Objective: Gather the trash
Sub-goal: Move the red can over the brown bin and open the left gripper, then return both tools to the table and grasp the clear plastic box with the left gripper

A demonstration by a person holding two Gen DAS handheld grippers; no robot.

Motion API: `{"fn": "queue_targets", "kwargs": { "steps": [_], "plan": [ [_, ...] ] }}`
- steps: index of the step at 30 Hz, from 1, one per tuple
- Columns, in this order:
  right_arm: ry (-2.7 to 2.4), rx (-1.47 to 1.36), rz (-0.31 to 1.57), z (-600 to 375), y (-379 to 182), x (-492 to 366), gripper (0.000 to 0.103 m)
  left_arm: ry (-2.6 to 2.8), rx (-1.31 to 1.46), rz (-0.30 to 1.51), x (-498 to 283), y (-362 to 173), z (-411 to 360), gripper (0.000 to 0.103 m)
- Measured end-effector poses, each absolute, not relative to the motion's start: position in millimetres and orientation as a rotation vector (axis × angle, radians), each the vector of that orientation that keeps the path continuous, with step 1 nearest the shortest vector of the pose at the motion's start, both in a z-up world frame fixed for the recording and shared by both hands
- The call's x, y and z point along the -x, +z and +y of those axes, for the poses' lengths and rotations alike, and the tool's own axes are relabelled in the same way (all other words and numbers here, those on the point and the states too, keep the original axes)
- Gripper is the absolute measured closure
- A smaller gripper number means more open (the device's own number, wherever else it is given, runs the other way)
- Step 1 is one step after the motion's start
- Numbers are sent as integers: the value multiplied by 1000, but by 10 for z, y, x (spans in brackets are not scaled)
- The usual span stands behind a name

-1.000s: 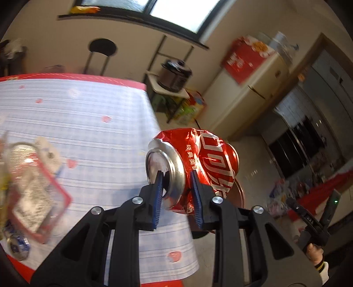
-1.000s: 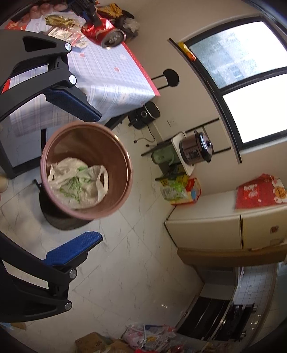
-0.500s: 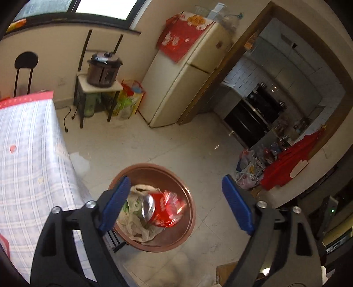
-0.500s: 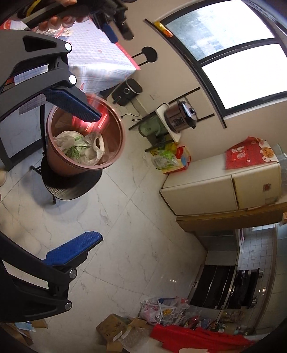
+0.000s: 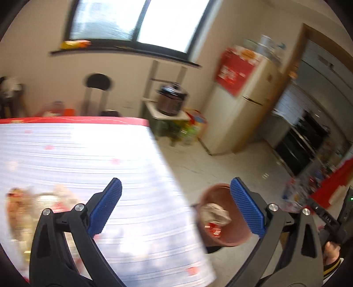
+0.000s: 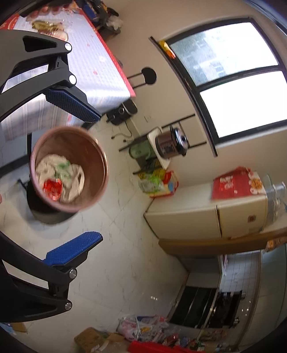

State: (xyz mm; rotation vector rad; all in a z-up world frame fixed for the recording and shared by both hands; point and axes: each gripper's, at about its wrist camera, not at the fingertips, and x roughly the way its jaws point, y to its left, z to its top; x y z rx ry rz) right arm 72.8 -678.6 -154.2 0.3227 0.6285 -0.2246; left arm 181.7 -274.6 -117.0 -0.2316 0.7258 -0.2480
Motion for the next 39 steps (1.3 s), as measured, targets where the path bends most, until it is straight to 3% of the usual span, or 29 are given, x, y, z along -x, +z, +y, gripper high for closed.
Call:
{"fn": "queue_targets", "kwargs": {
  "steps": [8, 15, 26, 33, 35, 37, 39],
  "plan": [
    [-82, -303, 636, -5830, -1454, -1032, 5, 12, 304, 661, -1183, -930, -1082, 6],
    [16, -252, 683, -4939, -1420, -1173, 5, 183, 371, 659, -630, -1104, 63, 6],
    [167, -120, 754, -3408, -1381, -1267, 5, 228, 475, 731, -219, -1666, 983, 6],
    [187, -93, 788, -2702, -1478, -1250, 5, 82, 540, 817, -366, -1980, 1135, 7],
    [183, -87, 802, -2573, -1536, -1238, 5, 22, 607, 864, -480, -2097, 1154, 14],
    [173, -79, 816, -2489, -1589, -1232, 5, -52, 678, 905, -613, -2228, 1160, 34],
    [154, -80, 828, -2416, -1653, -1202, 5, -99, 715, 953, -740, -2376, 1104, 35]
  ]
}}
